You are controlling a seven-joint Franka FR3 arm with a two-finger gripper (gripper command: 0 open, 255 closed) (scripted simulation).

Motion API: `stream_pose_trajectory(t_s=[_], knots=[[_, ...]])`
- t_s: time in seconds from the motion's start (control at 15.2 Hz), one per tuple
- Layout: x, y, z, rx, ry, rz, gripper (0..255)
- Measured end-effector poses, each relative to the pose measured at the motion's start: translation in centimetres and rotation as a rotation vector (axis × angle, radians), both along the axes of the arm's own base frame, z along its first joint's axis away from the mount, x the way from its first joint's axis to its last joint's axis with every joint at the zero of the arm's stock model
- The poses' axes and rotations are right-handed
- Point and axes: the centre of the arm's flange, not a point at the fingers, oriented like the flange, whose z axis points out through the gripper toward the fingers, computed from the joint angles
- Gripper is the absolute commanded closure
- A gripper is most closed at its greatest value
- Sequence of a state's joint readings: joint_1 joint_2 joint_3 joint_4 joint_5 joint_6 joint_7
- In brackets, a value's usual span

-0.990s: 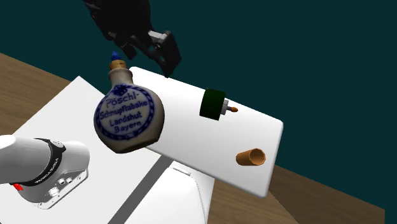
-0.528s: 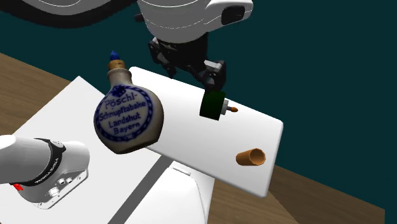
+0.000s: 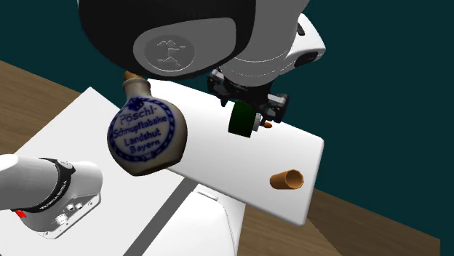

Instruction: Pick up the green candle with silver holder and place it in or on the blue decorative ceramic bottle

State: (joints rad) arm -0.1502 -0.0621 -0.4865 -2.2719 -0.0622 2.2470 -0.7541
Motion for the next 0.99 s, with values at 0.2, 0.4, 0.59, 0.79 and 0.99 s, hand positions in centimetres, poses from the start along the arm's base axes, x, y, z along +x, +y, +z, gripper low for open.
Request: stream_pose_trajectory(t_s=[0.2, 0.4, 0.59, 0.79, 0.99], knots=[[0.1, -0.1, -1.6, 0.0, 0.0, 0.0, 0], [0.1, -0.2, -2.3, 0.0, 0.0, 0.0, 0], [0.1, -0.2, -2.4, 0.0, 0.0, 0.0, 0], [0.1, -0.2, -2.4, 0.0, -0.001, 0.0, 255], [0.2, -0.1, -2.4, 0.0, -0.001, 0.001, 255]])
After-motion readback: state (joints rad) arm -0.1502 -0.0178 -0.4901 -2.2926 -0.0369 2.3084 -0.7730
